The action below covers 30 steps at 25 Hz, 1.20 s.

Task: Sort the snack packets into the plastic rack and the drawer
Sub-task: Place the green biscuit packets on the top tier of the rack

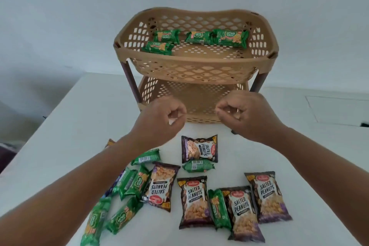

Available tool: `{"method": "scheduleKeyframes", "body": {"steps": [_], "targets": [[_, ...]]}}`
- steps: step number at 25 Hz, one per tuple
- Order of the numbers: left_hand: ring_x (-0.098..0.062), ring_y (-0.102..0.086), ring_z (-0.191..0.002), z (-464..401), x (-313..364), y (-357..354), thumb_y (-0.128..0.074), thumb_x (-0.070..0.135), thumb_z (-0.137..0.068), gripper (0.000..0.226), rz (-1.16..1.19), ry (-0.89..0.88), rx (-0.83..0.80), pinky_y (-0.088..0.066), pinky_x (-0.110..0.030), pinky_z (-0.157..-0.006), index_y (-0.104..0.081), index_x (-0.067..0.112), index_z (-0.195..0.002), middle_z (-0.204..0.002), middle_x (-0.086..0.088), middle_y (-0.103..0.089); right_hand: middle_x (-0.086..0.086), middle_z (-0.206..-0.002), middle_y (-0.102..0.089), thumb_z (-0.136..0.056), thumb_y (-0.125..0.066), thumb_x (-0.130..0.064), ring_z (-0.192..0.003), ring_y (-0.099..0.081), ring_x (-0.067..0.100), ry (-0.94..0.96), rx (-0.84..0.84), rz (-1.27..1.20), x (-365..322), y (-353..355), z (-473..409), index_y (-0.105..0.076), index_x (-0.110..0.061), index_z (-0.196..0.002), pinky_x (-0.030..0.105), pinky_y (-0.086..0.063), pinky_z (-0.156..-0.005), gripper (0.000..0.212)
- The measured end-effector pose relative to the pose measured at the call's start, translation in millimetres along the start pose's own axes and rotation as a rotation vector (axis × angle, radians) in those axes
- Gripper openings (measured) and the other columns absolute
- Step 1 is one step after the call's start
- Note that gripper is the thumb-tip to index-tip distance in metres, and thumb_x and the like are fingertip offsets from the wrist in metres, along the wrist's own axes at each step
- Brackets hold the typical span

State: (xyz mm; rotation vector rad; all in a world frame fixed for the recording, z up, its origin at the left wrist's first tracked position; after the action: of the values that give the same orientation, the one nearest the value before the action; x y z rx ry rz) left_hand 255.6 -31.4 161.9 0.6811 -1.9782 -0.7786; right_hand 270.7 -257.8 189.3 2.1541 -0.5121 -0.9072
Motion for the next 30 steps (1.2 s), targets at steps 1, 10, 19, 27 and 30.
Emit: {"method": "scheduleKeyframes", "body": {"steps": [1,10,19,27,30], "targets": [[-0.006,-0.056,-0.076,20.5,-6.3,-24.0,-0.072,0.022,-0.089,0.007,0.014,0.079,-0.094,-0.051,-0.028,-0.07,-0.07,0.024,-0.096,-0.082,0.012,-0.063,-0.013,-0.077,-0.065,-0.092,-0.066,-0.03,-0.068,-0.058,0.006,-0.094,-0.077,-0.006,9.7,-14.1,22.8,-0.073,-0.024,-0.088,0.03,-0.049,-0.061,0.01],[-0.019,-0.045,-0.141,100.1,-32.7,-154.6,-0.057,0.032,-0.101,0.05,-0.093,0.318,-0.552,-0.037,-0.036,-0.116,-0.049,0.024,-0.15,-0.155,0.002,-0.048,-0.012,-0.119,-0.065,-0.085,-0.059,-0.065,-0.106,-0.062,0.011,-0.501,-0.77,0.148,10.0,-114.2,184.0,-0.057,-0.033,-0.131,0.035,-0.053,-0.086,0.056],[-0.023,-0.047,-0.131,103.6,-42.0,-175.9,-0.066,0.049,-0.091,0.066,-0.282,0.291,-0.595,-0.04,-0.039,-0.11,-0.049,0.021,-0.149,-0.146,-0.002,-0.048,0.007,-0.115,-0.064,-0.087,-0.065,-0.051,-0.098,-0.068,0.031,-0.485,-0.666,0.399,-22.4,-146.5,207.4,-0.033,-0.011,-0.143,0.037,-0.048,-0.062,0.076],[0.0,-0.068,-0.077,115.0,-17.6,-122.8,-0.077,0.035,-0.076,0.04,0.169,0.426,-0.399,-0.055,-0.016,-0.061,-0.049,0.043,-0.104,-0.097,0.015,-0.069,-0.006,-0.097,-0.054,-0.07,-0.064,-0.047,-0.084,-0.06,0.02,-0.714,-0.557,0.236,-14.5,-121.4,199.7,-0.037,-0.017,-0.133,0.034,-0.046,-0.06,0.075],[-0.005,-0.071,-0.083,116.4,-14.2,-100.7,-0.084,0.026,-0.08,0.048,0.498,0.598,-0.319,-0.058,-0.023,-0.067,-0.056,0.037,-0.116,-0.106,0.007,-0.069,-0.01,-0.1,-0.047,-0.065,-0.065,-0.048,-0.091,-0.054,0.015,-0.8,-0.473,0.054,-9.2,-98.2,183.0,-0.045,-0.027,-0.127,0.034,-0.049,-0.07,0.068]]}}
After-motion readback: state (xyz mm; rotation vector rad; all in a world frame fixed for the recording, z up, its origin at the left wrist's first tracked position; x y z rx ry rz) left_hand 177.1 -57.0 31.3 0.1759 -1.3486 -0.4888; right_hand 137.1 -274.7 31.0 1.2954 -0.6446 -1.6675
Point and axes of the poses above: each hand's wrist, its own z-axis away from the middle knuckle, its own y-axis out of the back of the hand, x = y × z, the point moved 5 cm from there along -z, towards the middle knuckle
